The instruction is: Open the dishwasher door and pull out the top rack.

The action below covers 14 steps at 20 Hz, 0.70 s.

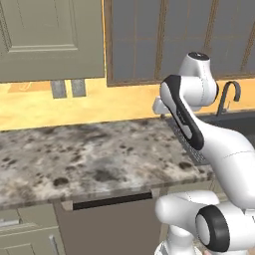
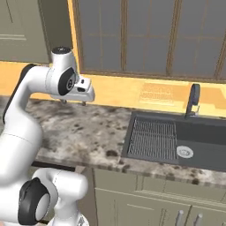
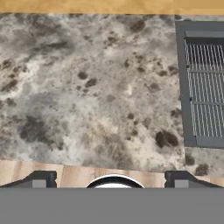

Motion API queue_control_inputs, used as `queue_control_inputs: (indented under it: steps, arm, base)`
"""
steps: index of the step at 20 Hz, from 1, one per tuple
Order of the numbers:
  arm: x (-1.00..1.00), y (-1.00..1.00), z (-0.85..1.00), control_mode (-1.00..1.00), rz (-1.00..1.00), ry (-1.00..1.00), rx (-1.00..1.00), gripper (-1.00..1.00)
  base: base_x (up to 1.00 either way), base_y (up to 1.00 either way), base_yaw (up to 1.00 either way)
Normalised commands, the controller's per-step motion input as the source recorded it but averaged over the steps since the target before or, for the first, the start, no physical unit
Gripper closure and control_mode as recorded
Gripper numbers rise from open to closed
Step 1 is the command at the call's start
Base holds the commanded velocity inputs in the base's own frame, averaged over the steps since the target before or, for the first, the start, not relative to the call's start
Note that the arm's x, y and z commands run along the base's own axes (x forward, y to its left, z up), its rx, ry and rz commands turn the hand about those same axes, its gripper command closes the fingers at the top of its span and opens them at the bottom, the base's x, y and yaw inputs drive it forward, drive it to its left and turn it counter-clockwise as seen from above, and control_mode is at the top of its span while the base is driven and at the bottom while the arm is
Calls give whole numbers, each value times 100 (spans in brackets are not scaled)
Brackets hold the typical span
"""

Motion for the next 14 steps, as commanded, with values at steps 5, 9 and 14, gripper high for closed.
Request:
queue_control_inputs:
  steps: [5, 9, 14]
  arm:
    - [0, 0, 0, 100, 0, 0, 0, -100]
    - [0, 0, 0, 100, 0, 0, 0, -100]
    - [0, 0, 0, 100, 0, 0, 0, -100]
  base:
    - [-17, -69, 40]
    - [-34, -50, 49]
    - [-34, -45, 50]
